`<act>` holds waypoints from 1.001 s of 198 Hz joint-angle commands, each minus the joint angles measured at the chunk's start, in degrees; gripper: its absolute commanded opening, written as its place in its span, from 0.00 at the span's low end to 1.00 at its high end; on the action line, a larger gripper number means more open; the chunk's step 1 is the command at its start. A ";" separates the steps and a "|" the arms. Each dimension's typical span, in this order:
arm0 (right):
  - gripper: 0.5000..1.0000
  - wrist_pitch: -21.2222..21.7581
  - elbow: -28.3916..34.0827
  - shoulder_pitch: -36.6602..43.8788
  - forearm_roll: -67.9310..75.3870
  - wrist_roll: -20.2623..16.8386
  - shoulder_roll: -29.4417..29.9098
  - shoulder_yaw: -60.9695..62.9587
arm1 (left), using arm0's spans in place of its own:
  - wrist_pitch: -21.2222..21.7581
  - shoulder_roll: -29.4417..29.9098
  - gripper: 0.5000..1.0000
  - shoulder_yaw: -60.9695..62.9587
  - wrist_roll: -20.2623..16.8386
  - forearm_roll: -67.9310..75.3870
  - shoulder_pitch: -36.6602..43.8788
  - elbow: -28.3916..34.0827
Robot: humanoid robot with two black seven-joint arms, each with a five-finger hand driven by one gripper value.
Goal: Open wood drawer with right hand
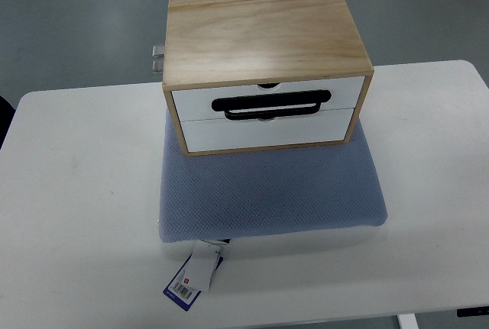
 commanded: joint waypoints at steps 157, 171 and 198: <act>0.87 -1.60 27.50 51.11 6.24 -23.51 13.58 -59.11 | -0.45 0.01 1.00 0.08 0.01 0.22 -1.66 0.26; 0.87 -1.77 28.64 50.14 8.87 -24.30 13.49 -59.63 | -0.45 0.01 1.00 0.08 0.01 0.22 -1.66 0.26; 0.87 -3.79 28.82 47.60 10.55 -24.92 13.40 -60.34 | -0.45 0.01 1.00 0.08 0.01 0.22 -1.66 0.26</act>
